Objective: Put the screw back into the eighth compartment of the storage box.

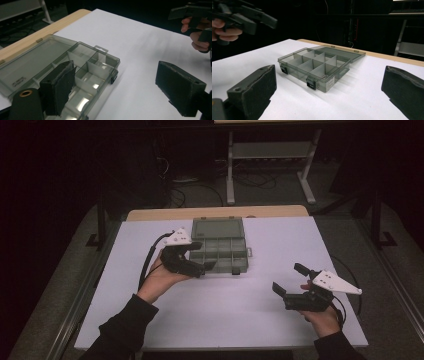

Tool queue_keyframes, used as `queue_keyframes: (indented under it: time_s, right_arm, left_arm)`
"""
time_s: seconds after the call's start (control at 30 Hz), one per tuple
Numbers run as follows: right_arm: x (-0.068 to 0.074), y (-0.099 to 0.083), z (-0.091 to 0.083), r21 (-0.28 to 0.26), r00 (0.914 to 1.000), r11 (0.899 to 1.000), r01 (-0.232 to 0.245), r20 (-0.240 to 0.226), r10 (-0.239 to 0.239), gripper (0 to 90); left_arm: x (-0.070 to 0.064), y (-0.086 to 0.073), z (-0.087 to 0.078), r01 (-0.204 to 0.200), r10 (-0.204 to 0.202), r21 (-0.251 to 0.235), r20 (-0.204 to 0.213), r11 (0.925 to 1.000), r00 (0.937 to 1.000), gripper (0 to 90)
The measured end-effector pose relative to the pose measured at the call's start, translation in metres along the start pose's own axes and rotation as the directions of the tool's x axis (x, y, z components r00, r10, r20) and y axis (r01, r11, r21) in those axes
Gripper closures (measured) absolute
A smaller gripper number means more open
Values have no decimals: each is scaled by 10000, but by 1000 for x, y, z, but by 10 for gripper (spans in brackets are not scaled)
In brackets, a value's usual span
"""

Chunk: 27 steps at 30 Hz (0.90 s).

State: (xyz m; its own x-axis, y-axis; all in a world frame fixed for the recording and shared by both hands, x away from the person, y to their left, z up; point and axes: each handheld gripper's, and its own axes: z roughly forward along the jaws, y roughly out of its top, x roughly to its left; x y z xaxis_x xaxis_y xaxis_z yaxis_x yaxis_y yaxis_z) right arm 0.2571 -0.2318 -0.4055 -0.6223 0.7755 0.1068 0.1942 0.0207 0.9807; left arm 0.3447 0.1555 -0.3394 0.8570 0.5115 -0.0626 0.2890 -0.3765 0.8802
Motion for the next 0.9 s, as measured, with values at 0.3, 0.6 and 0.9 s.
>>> queue_keyframes:
  time_s: [0.3,0.6,0.9]
  right_arm:
    - [0,0,0,6,10000,10000,-5,39,5,0]
    - [0,0,0,24,10000,10000,25,48,-25,0]
    - [0,-1,1,108,10000,9999,-2,-8,3,0]
  left_arm:
    - [-2,-26,-33,178,-224,-759,-601,9970,9979,127]
    - [-3,-64,-62,519,-662,-1281,-1101,9904,9917,36]
    - [-6,-96,-86,695,-989,-2137,-1303,9744,9865,0]
